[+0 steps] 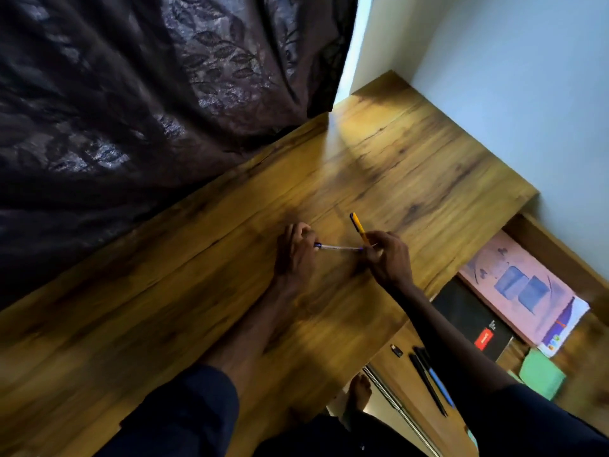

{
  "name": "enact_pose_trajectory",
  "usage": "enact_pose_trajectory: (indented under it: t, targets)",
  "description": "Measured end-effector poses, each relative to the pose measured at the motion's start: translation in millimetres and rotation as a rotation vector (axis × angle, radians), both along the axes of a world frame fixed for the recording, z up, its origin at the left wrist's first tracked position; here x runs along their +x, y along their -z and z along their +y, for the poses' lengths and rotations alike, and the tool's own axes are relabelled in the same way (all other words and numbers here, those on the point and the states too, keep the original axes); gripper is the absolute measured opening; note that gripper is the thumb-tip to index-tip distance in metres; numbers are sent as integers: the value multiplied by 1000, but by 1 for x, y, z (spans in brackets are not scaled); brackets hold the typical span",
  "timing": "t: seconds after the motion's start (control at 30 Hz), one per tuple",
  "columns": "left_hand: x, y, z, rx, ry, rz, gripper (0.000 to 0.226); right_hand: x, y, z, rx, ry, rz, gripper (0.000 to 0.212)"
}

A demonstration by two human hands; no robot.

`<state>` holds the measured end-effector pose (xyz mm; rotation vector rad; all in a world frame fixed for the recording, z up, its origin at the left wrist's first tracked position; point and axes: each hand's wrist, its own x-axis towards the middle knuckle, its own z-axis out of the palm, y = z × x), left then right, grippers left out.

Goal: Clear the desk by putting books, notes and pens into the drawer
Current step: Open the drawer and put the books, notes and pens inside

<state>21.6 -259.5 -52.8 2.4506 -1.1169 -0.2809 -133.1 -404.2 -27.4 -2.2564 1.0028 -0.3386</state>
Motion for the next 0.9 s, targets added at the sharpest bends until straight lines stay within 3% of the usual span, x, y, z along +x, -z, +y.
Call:
enact_pose_trajectory:
  t: [0.13, 0.3, 0.4, 0.53, 0.7, 0.9]
  targets:
    - [-21, -11, -5, -58, 94, 99, 8, -38, -14, -5, 46, 112, -33, 22]
    - [-74, -46, -21, -316, 157, 412, 9, -99, -28, -18, 154, 269, -113, 22]
    - [-113, -57, -40, -372, 118, 650, 13, -140, -32, -22, 207, 315, -135, 19]
    - [-162, -65, -69, -390, 9, 826, 15, -195, -34, -25, 266, 331, -130, 18]
    - [-217, -66, -94, -331, 26, 891, 30, -256, -28, -23, 334, 374, -127, 5]
    - [-268, -66, -96, -248, 113, 871, 20, -317, 6, -8, 433, 538, -137, 8]
